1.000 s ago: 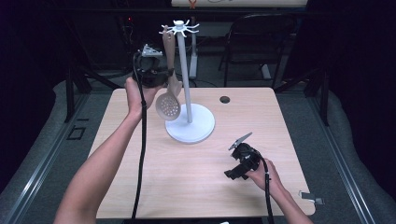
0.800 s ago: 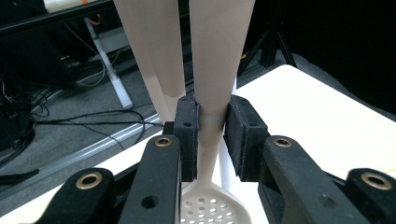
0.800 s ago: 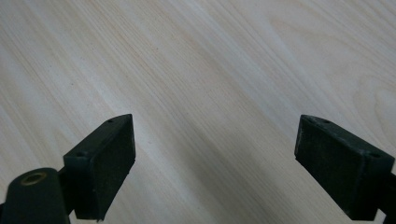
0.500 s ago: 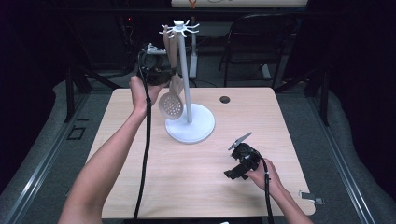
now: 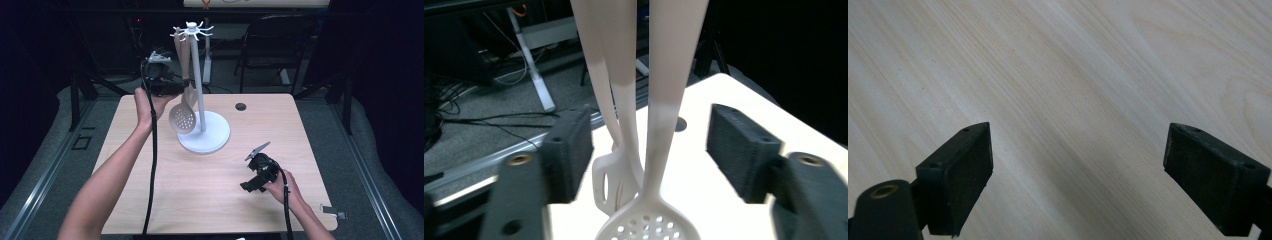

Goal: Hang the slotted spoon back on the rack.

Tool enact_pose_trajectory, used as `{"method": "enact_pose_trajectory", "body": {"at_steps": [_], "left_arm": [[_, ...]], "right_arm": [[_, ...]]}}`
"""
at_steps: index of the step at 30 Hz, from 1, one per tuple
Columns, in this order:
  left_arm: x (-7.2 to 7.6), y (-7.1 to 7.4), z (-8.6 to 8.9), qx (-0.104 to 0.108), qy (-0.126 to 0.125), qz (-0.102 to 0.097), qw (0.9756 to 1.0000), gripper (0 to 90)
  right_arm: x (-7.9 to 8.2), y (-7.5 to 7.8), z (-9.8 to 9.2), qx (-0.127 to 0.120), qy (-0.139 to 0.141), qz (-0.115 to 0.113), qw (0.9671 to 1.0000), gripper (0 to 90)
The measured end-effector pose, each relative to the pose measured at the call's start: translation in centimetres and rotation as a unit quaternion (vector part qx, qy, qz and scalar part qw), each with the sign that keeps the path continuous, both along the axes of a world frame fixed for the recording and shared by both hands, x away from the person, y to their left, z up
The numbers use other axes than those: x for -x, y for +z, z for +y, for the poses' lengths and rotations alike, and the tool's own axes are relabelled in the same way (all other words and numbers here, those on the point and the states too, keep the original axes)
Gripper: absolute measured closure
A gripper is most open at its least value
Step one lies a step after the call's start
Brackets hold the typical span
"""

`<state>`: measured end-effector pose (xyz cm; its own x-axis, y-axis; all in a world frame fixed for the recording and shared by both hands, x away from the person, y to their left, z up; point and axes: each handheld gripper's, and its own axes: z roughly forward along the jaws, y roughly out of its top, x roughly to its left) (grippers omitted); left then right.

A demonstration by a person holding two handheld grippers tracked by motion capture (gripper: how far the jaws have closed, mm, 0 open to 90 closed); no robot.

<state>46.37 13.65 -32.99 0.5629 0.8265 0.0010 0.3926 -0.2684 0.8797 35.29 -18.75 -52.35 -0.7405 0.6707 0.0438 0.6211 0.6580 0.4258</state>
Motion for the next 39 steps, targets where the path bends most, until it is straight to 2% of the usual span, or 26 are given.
{"method": "enact_pose_trajectory", "body": {"at_steps": [7,12,17,24,28,33,35,39], "left_arm": [[2.8,-1.3,1.4,-0.029,-0.009,0.003,0.9995,20.1],[4.7,-2.8,2.9,-0.034,-0.003,0.008,0.9994,15.8],[6.1,-4.7,4.2,-0.036,0.006,0.022,0.9991,14.2],[8.3,-7.9,5.5,-0.065,0.008,0.051,0.9966,10.5],[9.5,-9.9,6.3,-0.067,0.012,0.070,0.9953,9.0],[10.6,-11.9,7.1,-0.068,0.019,0.084,0.9939,8.1],[10.9,-12.6,7.2,-0.068,0.022,0.091,0.9933,7.9],[11.5,-14.1,7.6,-0.056,0.027,0.102,0.9929,7.6]], "right_arm": [[0.1,0.0,0.1,-0.003,-0.002,0.002,1.0000,12.2],[0.1,0.0,0.1,-0.005,-0.003,0.001,1.0000,12.2],[0.1,0.0,0.2,-0.005,-0.003,0.000,1.0000,12.2],[0.2,0.0,0.1,-0.005,-0.001,0.000,1.0000,12.2],[0.3,0.0,0.2,-0.013,-0.006,-0.003,0.9999,12.2],[0.2,0.0,0.2,-0.010,-0.003,-0.001,0.9999,12.3],[0.2,0.0,0.2,0.000,-0.002,-0.002,1.0000,12.3],[0.2,-0.1,0.2,-0.001,-0.002,0.000,1.0000,12.3]]}}
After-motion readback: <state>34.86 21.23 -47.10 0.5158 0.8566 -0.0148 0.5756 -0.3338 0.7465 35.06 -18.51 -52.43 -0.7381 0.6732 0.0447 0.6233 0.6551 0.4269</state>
